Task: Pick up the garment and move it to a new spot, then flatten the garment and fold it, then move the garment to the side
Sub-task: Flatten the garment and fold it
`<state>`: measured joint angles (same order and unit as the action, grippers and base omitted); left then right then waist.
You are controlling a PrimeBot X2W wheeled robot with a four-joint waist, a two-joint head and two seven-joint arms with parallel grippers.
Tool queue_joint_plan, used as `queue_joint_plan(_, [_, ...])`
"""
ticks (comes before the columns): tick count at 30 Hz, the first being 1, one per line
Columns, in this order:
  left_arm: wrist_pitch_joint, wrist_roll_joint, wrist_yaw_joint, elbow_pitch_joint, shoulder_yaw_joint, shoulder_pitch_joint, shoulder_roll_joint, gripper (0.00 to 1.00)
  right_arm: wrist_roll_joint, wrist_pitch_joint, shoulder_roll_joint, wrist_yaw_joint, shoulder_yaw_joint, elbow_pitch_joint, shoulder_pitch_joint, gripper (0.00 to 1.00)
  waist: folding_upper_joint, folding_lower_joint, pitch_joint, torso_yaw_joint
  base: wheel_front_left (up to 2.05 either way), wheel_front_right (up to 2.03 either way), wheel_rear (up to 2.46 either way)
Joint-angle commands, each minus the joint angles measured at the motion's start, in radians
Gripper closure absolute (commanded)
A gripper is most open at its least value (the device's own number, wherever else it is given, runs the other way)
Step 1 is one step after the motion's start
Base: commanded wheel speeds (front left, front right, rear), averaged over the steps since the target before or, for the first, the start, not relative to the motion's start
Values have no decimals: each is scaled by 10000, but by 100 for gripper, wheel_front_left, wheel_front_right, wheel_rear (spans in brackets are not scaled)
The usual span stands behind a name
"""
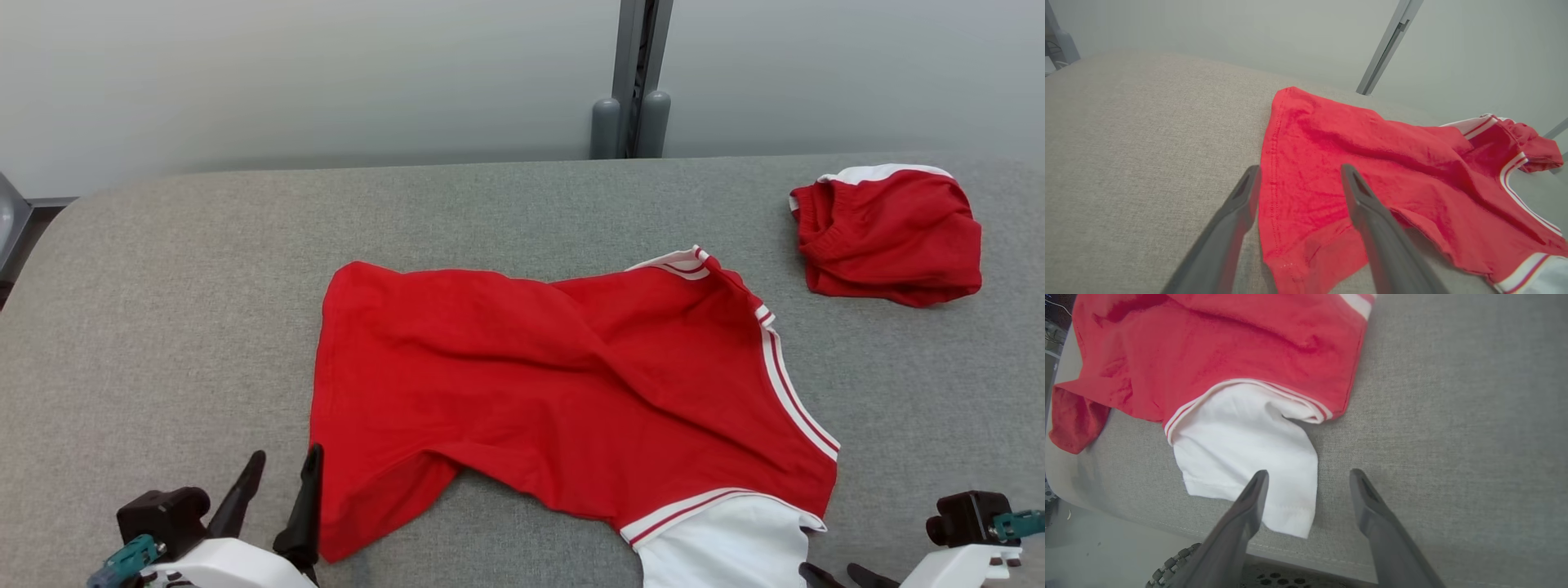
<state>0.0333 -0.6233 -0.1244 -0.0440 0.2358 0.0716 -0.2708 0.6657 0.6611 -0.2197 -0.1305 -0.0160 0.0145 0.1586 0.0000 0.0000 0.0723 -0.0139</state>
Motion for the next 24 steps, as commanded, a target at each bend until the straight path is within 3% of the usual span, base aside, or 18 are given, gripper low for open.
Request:
queue_joint_plan(1, [-115, -98, 29, -43, 22, -149, -16, 0, -115, 144, 74, -5, 34, -94, 78, 0, 0, 0, 49, 27, 0, 0, 0])
queue_joint_plan(15, [-2067, -697, 171, -854, 678, -226, -188, 0, -346, 663, 701, -5, -270, 601, -309, 0, 0, 0, 181, 109, 0, 0, 0])
queue_joint_plan(24, [-2139, -935, 463, -1499, 811, -450, -53, 0, -216, 489, 748, -5, -780, 1114, -633, 0, 0, 0, 253, 73, 0, 0, 0])
